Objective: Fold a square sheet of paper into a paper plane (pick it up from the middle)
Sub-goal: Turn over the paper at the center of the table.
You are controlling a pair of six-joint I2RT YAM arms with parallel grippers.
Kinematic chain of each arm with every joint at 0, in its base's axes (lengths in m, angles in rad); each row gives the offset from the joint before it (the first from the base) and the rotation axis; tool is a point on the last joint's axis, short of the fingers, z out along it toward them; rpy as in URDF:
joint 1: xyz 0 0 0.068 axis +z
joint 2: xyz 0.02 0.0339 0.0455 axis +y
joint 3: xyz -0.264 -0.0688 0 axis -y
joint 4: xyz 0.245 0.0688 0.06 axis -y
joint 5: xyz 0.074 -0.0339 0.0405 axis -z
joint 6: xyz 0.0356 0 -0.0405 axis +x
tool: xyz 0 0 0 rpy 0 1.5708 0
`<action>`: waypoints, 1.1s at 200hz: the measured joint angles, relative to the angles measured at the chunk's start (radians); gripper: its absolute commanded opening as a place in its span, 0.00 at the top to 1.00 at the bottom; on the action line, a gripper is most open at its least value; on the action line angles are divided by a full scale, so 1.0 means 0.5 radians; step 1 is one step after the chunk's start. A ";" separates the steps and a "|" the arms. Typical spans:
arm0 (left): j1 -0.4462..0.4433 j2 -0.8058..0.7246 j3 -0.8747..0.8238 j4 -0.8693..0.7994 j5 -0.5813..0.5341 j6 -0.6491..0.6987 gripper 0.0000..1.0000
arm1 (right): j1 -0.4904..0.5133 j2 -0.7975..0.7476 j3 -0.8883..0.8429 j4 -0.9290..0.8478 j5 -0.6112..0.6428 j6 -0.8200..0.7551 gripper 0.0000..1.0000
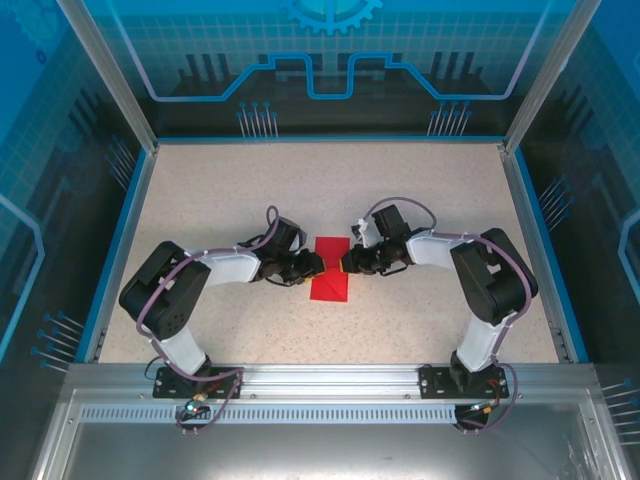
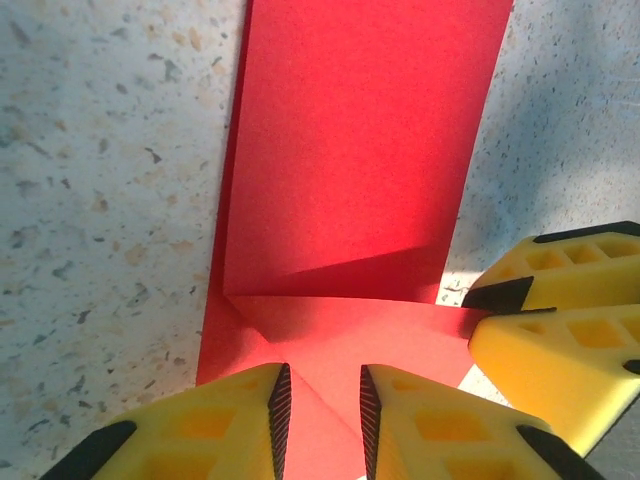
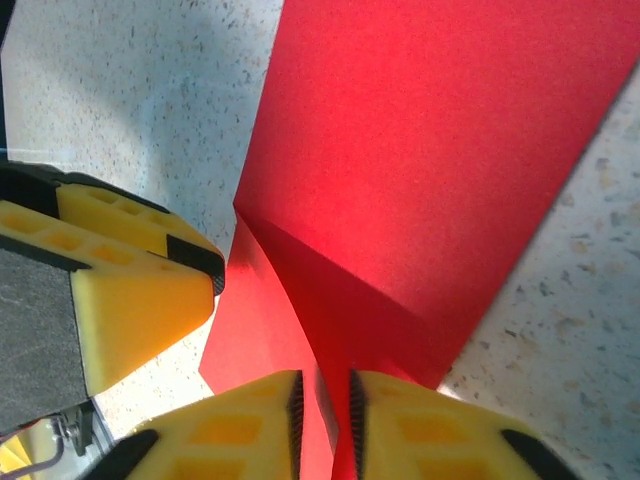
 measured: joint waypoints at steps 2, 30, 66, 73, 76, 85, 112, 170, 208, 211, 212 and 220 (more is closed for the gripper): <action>0.000 0.000 0.000 0.000 0.002 -0.001 0.71 | 0.001 0.002 0.000 0.008 -0.004 -0.014 0.94; 0.000 0.000 -0.002 0.024 0.029 -0.011 0.69 | 0.001 0.042 0.003 0.041 -0.035 0.014 0.95; 0.000 0.002 -0.014 0.113 0.091 -0.060 0.67 | -0.025 0.055 -0.020 0.127 -0.060 0.045 0.95; 0.000 0.007 -0.014 0.121 0.099 -0.066 0.67 | -0.032 0.055 -0.037 0.140 -0.064 0.053 0.95; -0.001 0.010 -0.014 0.127 0.103 -0.068 0.66 | -0.035 0.055 -0.043 0.142 -0.065 0.060 0.95; 0.000 0.022 -0.014 0.143 0.113 -0.078 0.66 | -0.041 0.055 -0.063 0.146 -0.066 0.066 0.95; 0.000 0.050 -0.014 0.181 0.134 -0.111 0.65 | -0.042 0.055 -0.081 0.160 -0.072 0.074 0.95; 0.000 -0.004 -0.122 0.207 0.079 -0.160 0.58 | -0.042 0.055 -0.100 0.174 -0.063 0.081 0.95; -0.003 -0.049 -0.151 0.227 0.042 -0.172 0.57 | -0.044 0.054 -0.122 0.185 -0.049 0.096 0.94; -0.004 -0.048 -0.151 0.227 0.042 -0.173 0.57 | -0.046 0.054 -0.124 0.186 -0.049 0.096 0.95; -0.004 -0.048 -0.151 0.227 0.042 -0.173 0.57 | -0.046 0.054 -0.125 0.187 -0.049 0.096 0.95; -0.006 -0.048 -0.151 0.234 0.043 -0.179 0.58 | -0.046 0.054 -0.127 0.187 -0.049 0.097 0.95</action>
